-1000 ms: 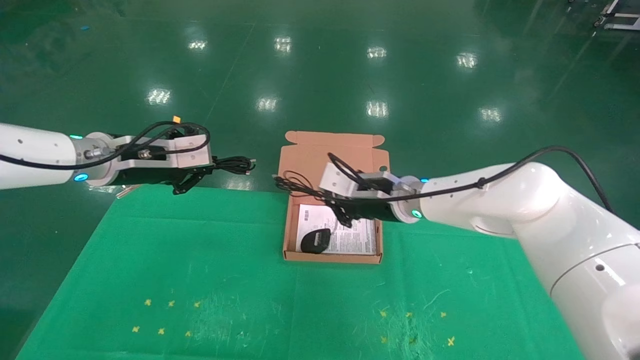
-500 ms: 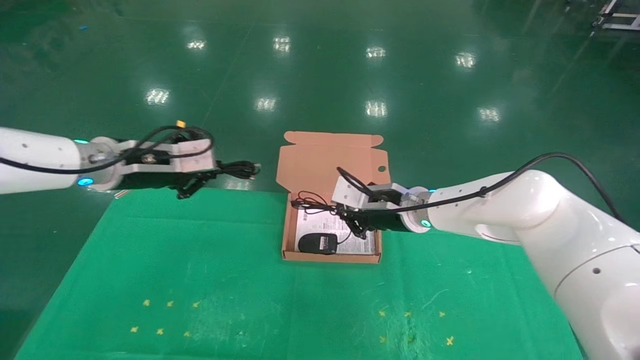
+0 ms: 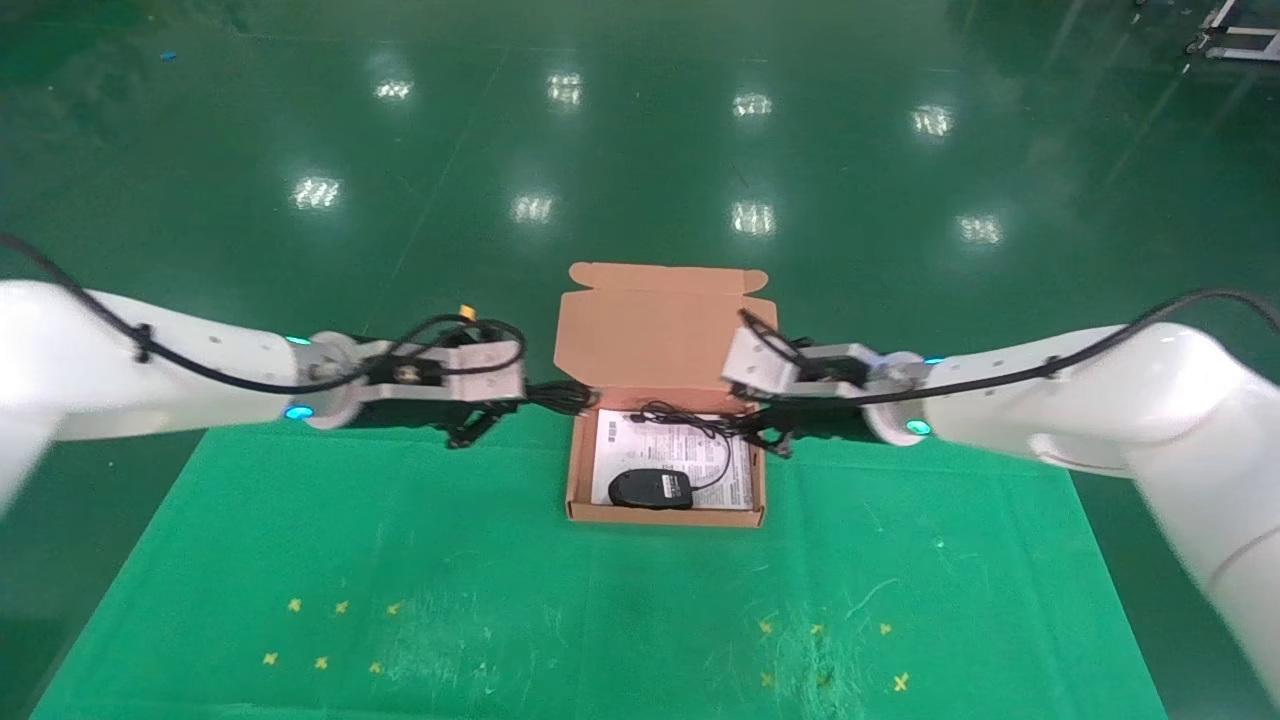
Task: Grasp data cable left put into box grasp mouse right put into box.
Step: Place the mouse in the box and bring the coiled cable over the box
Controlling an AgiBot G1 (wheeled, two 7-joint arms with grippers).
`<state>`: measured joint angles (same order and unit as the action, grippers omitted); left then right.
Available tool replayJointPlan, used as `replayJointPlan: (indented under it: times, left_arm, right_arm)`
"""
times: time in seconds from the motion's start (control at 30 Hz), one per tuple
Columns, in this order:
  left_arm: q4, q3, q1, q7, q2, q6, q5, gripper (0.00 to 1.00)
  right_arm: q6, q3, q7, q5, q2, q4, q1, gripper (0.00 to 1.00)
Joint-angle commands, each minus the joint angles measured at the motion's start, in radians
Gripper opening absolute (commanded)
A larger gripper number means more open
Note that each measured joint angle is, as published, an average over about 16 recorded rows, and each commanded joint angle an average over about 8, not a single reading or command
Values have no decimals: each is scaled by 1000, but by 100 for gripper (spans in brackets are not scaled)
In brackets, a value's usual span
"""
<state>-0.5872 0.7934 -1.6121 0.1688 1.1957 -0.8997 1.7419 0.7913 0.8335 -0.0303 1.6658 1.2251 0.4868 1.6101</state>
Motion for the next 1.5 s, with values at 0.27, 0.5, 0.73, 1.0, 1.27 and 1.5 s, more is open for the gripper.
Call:
replayJointPlan:
  times: [0.27, 0.5, 0.73, 1.0, 1.27, 1.5]
  left_arm:
    - [214, -12, 6, 176, 144, 71, -58, 0]
    - [227, 14, 34, 251, 172, 99, -128, 0]
    - [178, 87, 48, 241, 176, 129, -198, 0]
    - [137, 179, 44, 212, 177, 174, -259, 34]
    - [130, 215, 41, 198, 178, 192, -282, 100]
    - [118, 205, 45, 199, 164, 184, -280, 100]
  right_arm:
    - [14, -6, 36, 9, -111, 95, -5, 100]
    - [20, -7, 100, 25, -194, 206, -26, 100]
    - [24, 1, 179, 57, -258, 305, -47, 100]
    - [23, 7, 252, 86, -293, 377, -60, 100]
    - [24, 10, 268, 97, -303, 399, -65, 100]
    - [23, 10, 264, 95, -299, 392, -64, 100]
